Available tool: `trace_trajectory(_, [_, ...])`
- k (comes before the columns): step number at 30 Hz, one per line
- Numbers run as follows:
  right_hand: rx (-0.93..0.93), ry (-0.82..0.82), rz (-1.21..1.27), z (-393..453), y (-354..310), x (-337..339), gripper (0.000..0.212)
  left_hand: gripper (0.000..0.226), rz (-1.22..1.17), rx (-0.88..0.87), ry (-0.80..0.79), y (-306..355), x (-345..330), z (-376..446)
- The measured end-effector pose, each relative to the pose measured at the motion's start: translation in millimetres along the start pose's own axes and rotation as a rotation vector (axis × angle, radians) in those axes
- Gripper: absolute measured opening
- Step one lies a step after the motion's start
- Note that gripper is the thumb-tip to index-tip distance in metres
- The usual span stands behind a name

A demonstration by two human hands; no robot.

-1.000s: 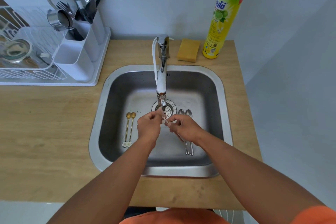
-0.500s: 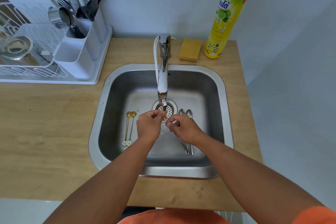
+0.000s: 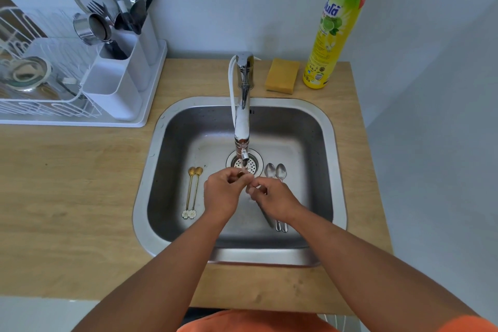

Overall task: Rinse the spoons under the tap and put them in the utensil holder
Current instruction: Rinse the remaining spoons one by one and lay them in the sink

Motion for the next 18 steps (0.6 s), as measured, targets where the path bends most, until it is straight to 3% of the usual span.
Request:
trace_trajectory(6, [-0.023, 0.008, 0.103, -1.4, -3.5, -0.1, 0.014, 0.028, 0.027, -0.021, -0.017, 3.6, 0.2, 0.1])
trace_trajectory(12, [-0.012, -0.073, 0.184, -3.8, -7.9, 2.7, 0.014, 0.032, -0.404, 0.342, -0.318, -14.1, -11.7, -6.2])
trace_trajectory(18, [0.040, -0.119, 0.178, -3.3, -10.4, -1.3, 0.018, 0.026, -0.606, 0.538, -0.376, -20.4, -23.0, -7.8])
Point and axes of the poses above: each hand's wrist, its own z-axis towards the middle knuckle, its own x-axis out of the back of the hand, y = z × x, the point moved 7 cm from there along z, towards the middle knuckle, and after that the axes turned 2 degrees about z, right-handed, at the moved point
